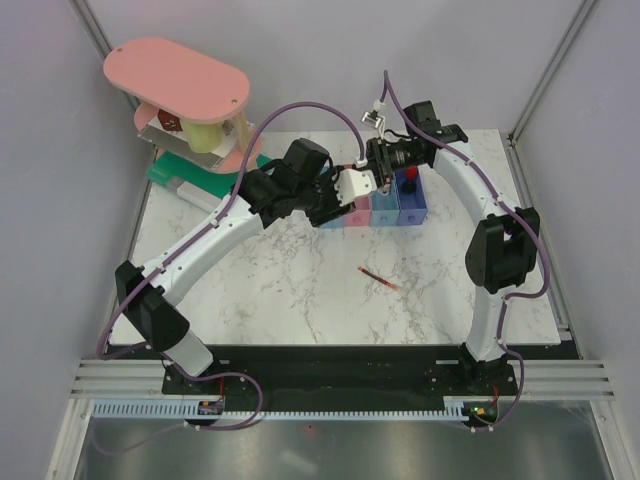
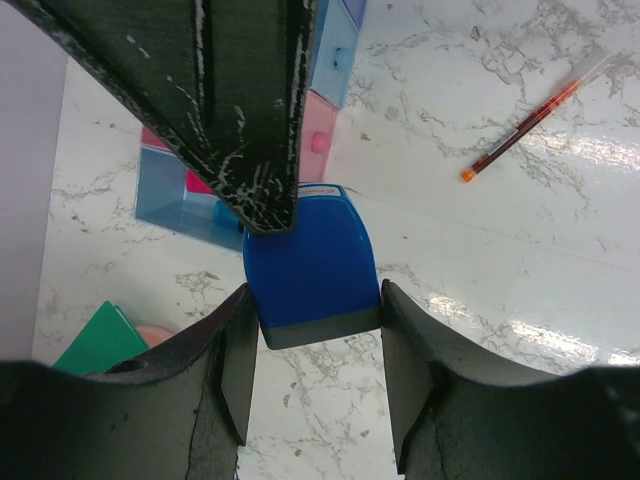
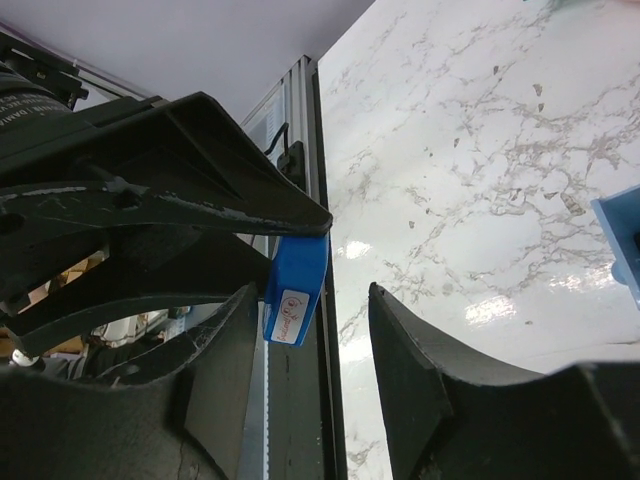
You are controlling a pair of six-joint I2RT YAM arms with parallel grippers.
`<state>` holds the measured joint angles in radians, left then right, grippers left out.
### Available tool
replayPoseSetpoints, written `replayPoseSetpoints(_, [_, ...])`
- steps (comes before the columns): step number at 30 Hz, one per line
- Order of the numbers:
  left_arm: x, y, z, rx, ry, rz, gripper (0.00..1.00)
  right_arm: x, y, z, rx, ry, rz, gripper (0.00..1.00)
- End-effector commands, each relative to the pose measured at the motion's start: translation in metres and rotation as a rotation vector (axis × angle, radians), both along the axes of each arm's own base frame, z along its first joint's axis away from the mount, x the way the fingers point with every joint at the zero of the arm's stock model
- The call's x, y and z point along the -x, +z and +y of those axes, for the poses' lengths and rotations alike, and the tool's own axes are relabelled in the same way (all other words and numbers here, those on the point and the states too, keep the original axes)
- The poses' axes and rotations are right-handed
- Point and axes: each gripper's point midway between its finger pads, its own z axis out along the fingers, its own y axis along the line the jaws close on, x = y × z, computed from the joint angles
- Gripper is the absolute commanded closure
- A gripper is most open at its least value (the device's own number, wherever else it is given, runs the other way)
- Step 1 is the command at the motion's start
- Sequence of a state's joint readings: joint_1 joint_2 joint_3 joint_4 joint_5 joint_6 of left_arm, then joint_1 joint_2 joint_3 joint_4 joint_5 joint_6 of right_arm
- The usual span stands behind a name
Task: Sort the stationery into containers
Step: Place the stationery in the storage box.
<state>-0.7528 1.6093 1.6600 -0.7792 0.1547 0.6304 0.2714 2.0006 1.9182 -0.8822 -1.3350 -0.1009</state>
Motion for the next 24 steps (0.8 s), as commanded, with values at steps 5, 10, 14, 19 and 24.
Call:
replayPoseSetpoints(5, [-0.020,0.037,-0.012,0.060,-0.004,-0.141,0.87,0.014,0.002,0.009,-0.021,0.044,-0.025,0.50])
replayPoseSetpoints(10, [-0.021,0.033,-0.013,0.054,-0.006,-0.136,0.86,0.016,0.005,0.014,-0.019,0.054,-0.040,0.65])
replayPoseSetpoints(14, [-0.021,0.028,-0.013,0.047,-0.003,-0.125,0.80,0.019,0.006,0.016,-0.016,0.058,-0.044,0.80])
replayPoseSetpoints(19, [-0.022,0.018,-0.009,0.021,0.006,-0.119,0.39,0.020,0.007,0.016,-0.012,0.055,-0.042,0.91])
replayPoseSetpoints(24, [-0.021,0.012,-0.002,-0.006,0.017,-0.126,0.00,0.020,0.010,0.015,-0.006,0.046,-0.056,0.94])
